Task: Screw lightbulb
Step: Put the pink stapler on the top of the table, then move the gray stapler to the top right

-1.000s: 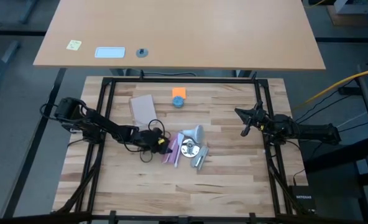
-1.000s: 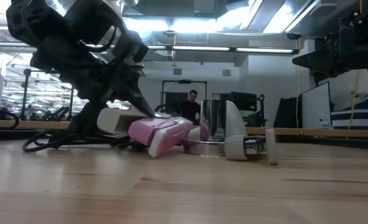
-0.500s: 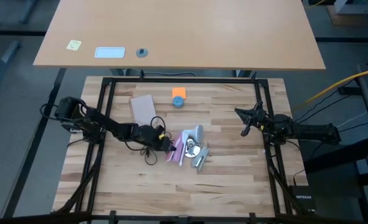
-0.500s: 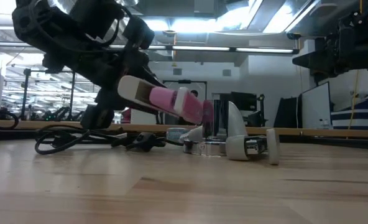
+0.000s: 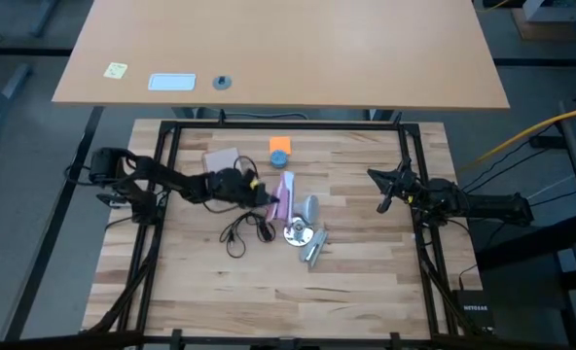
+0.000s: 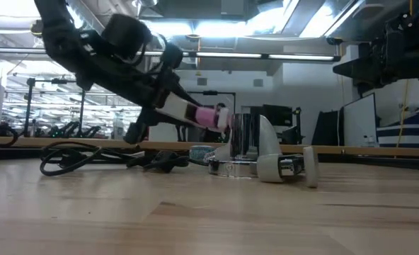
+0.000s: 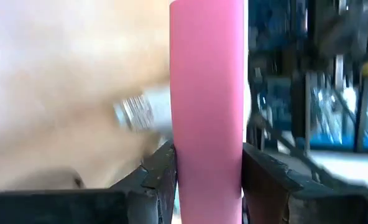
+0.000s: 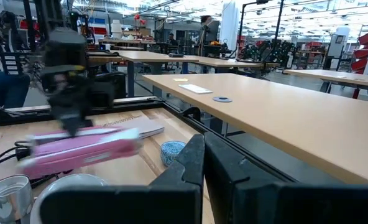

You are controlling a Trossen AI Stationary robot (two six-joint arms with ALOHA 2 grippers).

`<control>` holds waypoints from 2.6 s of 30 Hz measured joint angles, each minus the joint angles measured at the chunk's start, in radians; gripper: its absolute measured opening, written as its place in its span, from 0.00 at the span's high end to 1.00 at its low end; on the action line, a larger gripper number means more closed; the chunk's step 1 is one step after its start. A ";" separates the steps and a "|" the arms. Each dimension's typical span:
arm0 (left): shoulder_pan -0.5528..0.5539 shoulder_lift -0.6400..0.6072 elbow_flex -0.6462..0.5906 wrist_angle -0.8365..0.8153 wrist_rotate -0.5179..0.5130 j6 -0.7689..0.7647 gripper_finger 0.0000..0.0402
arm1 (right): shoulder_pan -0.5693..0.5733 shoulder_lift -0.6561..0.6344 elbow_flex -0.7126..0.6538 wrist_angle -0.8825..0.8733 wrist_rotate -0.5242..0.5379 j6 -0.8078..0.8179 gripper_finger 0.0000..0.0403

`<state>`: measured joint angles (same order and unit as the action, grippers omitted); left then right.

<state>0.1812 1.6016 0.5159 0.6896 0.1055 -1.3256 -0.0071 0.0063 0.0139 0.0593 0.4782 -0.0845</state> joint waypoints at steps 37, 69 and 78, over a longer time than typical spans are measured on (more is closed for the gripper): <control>0.423 -0.003 0.000 -0.365 0.000 0.357 0.38 | 0.000 0.000 0.000 0.000 0.000 0.000 0.98; 0.337 -0.158 -0.002 0.013 0.339 0.293 0.36 | 0.001 0.328 -0.002 0.231 -0.470 0.054 0.61; 0.312 -0.158 0.007 0.107 0.254 0.401 0.36 | 0.001 0.644 0.058 0.350 -0.531 -0.010 0.64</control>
<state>0.4934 1.4437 0.5232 0.7967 0.3590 -0.9249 -0.0059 0.6505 0.0721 0.4089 -0.0525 -0.0948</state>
